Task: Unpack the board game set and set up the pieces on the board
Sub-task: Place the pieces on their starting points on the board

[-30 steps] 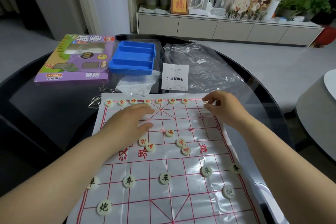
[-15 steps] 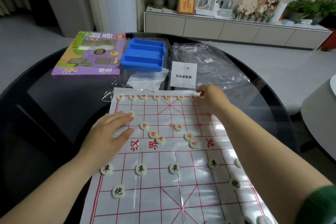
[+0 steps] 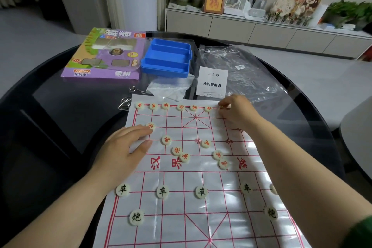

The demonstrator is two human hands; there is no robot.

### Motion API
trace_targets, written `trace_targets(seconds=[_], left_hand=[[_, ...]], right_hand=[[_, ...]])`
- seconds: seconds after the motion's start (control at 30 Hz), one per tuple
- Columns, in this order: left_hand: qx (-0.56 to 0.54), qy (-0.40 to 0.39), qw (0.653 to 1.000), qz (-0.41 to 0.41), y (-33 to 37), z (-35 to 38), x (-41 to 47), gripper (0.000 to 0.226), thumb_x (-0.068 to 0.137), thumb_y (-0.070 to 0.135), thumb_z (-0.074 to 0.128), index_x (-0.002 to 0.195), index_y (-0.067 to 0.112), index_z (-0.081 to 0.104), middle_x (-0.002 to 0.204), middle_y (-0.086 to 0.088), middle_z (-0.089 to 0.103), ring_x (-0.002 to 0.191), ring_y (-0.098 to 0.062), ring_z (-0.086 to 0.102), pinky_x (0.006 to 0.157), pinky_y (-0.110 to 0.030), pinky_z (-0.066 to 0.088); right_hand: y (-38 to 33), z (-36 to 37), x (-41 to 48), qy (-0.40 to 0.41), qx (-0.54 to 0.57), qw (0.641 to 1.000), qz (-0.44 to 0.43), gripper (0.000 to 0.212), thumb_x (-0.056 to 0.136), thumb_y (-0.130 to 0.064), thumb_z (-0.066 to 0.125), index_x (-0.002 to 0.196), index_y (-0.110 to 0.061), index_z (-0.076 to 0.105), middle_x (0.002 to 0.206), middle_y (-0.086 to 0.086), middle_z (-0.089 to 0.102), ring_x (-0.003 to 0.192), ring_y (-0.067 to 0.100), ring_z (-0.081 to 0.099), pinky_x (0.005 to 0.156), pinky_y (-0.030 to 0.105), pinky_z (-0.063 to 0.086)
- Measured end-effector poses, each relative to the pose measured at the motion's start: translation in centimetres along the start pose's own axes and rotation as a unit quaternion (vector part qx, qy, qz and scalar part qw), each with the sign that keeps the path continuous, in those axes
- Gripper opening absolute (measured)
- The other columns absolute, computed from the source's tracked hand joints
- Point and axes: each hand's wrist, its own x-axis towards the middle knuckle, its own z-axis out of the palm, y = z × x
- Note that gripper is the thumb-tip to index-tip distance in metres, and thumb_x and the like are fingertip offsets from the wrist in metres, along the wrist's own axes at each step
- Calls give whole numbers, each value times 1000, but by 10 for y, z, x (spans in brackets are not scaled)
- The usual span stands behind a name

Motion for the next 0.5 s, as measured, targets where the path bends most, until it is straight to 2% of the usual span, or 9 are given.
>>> trace_targets(seconds=[0.13,0.2,0.3,0.37,0.5], left_hand=[[1,4,1000,3,2,-1,0,34,89,24,51,123,25,54,119,22,41,123,-3,34,103,-23,25],[-3,4,1000,1,2,-1,0,34,89,24,51,123,25,55,119,22,41,121,-1,33,102,-23,24],[-11,2,1000,3,3,-1,-1,33,87,21,54,120,23,57,119,20,42,122,-4,35,105,-27,25],[-19,8,1000,10,5,-2,-3,30,86,17,56,116,21,60,116,20,45,120,-4,37,106,-28,26],[-27,24,999,8,7,-4,-4,27,85,13,57,112,18,63,110,20,47,116,-3,38,105,-25,26]], right_hand=[[-3,-7,-11,30,40,999,-2,36,86,-15,59,121,-9,56,118,11,57,108,24,50,75,23,33],[-8,-12,-22,37,50,998,-26,33,86,-17,60,118,-11,58,116,7,57,96,18,49,71,20,33],[-20,-14,-45,-47,41,995,-76,29,85,-21,62,113,-15,61,110,1,58,84,8,43,63,15,33],[-27,-12,-58,-107,33,989,-94,32,84,-25,62,114,-17,59,105,-2,54,84,7,43,65,13,34],[-34,-6,-71,-154,1,982,-113,37,85,-22,60,121,-19,53,104,-4,47,85,8,41,61,7,31]])
